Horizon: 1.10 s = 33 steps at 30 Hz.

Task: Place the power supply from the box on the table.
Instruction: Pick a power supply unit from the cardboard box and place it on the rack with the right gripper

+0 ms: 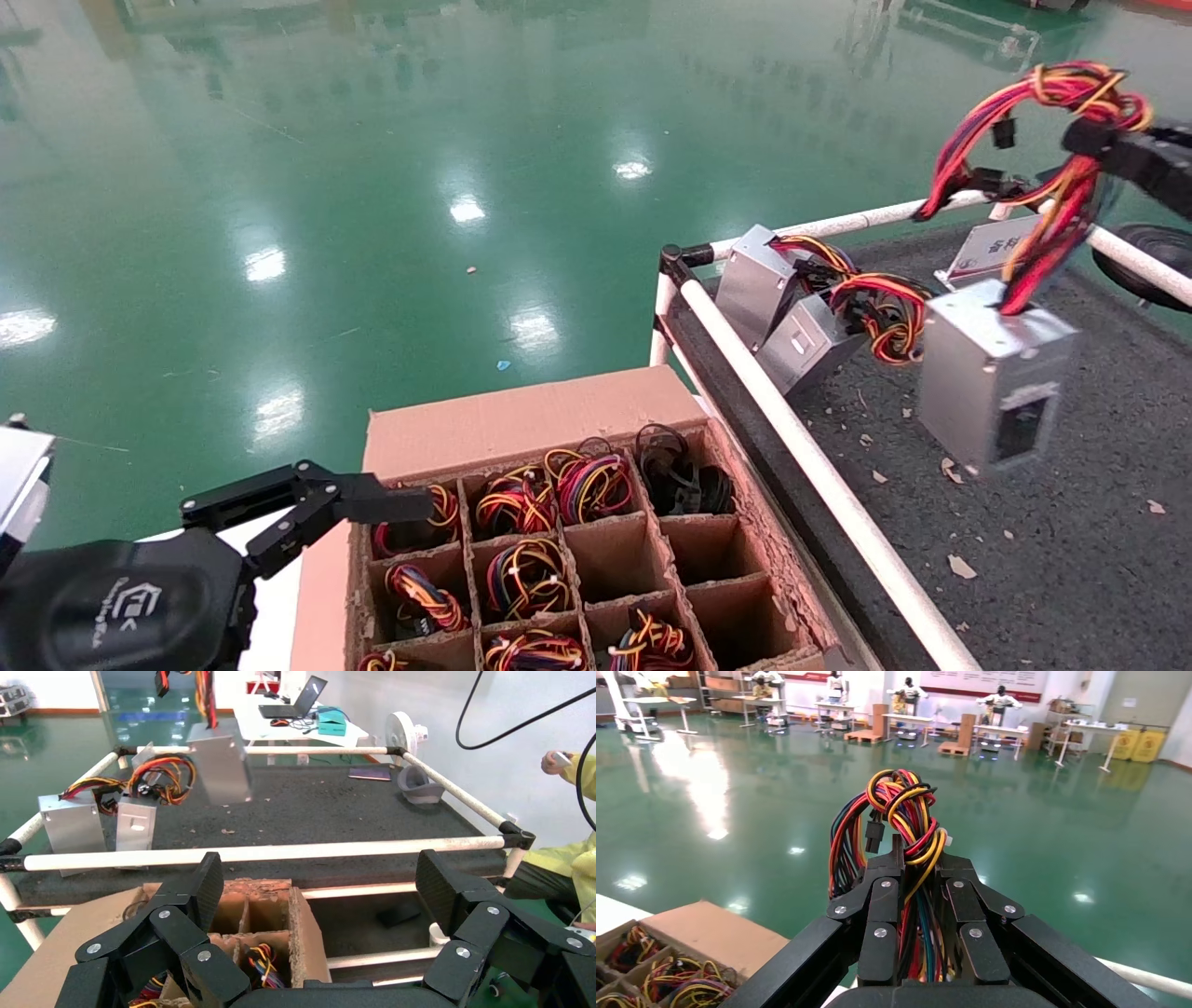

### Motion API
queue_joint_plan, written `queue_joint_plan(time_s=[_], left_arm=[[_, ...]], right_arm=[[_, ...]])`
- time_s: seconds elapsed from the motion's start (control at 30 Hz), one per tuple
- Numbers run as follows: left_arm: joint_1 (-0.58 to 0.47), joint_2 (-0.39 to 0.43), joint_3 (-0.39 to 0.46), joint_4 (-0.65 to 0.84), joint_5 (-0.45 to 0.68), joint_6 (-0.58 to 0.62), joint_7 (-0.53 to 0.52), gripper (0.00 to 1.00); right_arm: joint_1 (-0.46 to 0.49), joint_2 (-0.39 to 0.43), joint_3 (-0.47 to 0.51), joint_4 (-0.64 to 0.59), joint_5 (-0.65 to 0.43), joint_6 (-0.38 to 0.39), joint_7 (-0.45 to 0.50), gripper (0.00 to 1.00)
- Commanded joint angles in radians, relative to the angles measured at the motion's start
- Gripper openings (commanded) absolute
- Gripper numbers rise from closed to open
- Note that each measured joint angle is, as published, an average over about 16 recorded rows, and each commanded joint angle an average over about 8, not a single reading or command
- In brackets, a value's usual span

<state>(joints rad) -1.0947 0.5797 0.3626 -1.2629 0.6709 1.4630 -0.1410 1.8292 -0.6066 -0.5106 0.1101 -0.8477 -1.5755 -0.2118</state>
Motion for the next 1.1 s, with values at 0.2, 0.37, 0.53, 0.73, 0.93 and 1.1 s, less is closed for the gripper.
queue_joint_plan(time_s=[0.2, 0.37, 0.53, 0.73, 0.93, 1.1], left_arm=[[0.0, 0.0, 0.0, 0.0, 0.0, 0.0, 0.0, 1.0], [0.0, 0.0, 0.0, 0.0, 0.0, 0.0, 0.0, 1.0], [0.0, 0.0, 0.0, 0.0, 0.0, 0.0, 0.0, 1.0], [0.0, 0.0, 0.0, 0.0, 0.0, 0.0, 0.0, 1.0], [0.0, 0.0, 0.0, 0.0, 0.0, 0.0, 0.0, 1.0], [0.0, 0.0, 0.0, 0.0, 0.0, 0.0, 0.0, 1.0]], right_arm=[[-0.03, -0.039, -0.014, -0.012, -0.008, 0.001, -0.026, 0.0], [-0.036, -0.065, -0.029, -0.015, -0.025, 0.011, -0.059, 0.0], [-0.032, -0.095, -0.045, -0.025, -0.05, 0.033, -0.108, 0.0], [-0.019, -0.127, -0.063, -0.047, -0.077, 0.075, -0.164, 0.0], [-0.005, -0.148, -0.068, -0.068, -0.086, 0.096, -0.19, 0.0], [0.007, -0.17, -0.06, -0.087, -0.075, 0.123, -0.193, 0.0]])
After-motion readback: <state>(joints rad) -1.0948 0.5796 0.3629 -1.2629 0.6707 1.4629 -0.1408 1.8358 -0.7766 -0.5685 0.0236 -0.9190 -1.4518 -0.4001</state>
